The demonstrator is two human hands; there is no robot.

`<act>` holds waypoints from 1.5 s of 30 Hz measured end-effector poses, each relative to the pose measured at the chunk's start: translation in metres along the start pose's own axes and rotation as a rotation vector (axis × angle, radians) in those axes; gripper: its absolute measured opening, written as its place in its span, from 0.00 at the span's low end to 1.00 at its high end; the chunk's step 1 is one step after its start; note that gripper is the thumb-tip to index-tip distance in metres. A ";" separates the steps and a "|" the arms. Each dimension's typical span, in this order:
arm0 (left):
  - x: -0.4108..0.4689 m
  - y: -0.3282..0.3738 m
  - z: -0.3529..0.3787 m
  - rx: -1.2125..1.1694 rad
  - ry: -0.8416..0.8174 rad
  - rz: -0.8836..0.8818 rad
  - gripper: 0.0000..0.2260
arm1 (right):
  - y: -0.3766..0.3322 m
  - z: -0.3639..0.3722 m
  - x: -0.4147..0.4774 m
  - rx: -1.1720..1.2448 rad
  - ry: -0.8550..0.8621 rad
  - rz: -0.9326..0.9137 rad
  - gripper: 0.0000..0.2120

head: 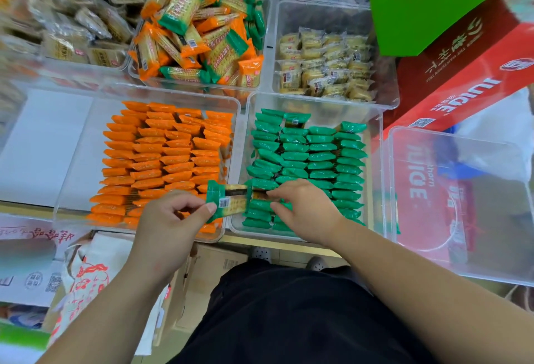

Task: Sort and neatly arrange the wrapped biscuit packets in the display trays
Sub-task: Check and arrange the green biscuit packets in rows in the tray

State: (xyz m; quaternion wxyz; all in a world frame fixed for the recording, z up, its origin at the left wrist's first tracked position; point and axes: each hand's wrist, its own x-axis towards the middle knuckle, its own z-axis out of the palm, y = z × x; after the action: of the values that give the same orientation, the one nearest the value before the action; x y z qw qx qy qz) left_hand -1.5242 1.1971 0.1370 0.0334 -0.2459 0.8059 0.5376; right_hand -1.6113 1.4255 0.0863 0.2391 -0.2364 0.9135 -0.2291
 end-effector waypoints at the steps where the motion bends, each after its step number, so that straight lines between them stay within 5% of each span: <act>1: -0.002 0.004 0.001 -0.029 -0.020 -0.006 0.09 | -0.002 -0.006 -0.006 0.116 0.005 0.077 0.17; 6: -0.008 0.027 0.012 -0.187 -0.133 -0.092 0.06 | -0.010 -0.031 -0.036 0.737 -0.003 0.334 0.11; 12: -0.010 0.041 0.022 -0.318 -0.195 -0.144 0.04 | -0.015 -0.059 -0.064 1.035 0.234 0.277 0.05; 17: -0.015 0.063 0.022 -0.467 -0.252 -0.092 0.11 | -0.009 -0.063 -0.073 1.401 0.127 0.312 0.06; 22: -0.019 0.072 0.022 -0.423 -0.296 -0.036 0.11 | -0.005 -0.056 -0.072 1.560 0.052 0.334 0.07; 29: -0.003 0.057 0.031 -0.532 -0.198 -0.203 0.03 | -0.012 -0.073 -0.071 1.613 0.066 0.060 0.12; 34: -0.002 0.058 0.025 -0.615 -0.252 -0.138 0.19 | -0.015 -0.076 -0.068 1.501 0.219 0.140 0.07; 38: -0.005 0.063 0.022 -0.623 -0.292 -0.074 0.08 | -0.013 -0.070 -0.067 1.541 0.263 0.149 0.13; 45: -0.008 0.075 0.022 -0.388 -0.221 0.053 0.12 | -0.012 -0.077 -0.067 1.681 0.237 0.197 0.16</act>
State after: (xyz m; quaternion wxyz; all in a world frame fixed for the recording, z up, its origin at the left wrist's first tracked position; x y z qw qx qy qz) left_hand -1.5540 1.2422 0.1945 0.0595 -0.1659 0.6851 0.7068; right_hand -1.5971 1.4761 0.1743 0.2569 0.1258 0.4752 -0.8321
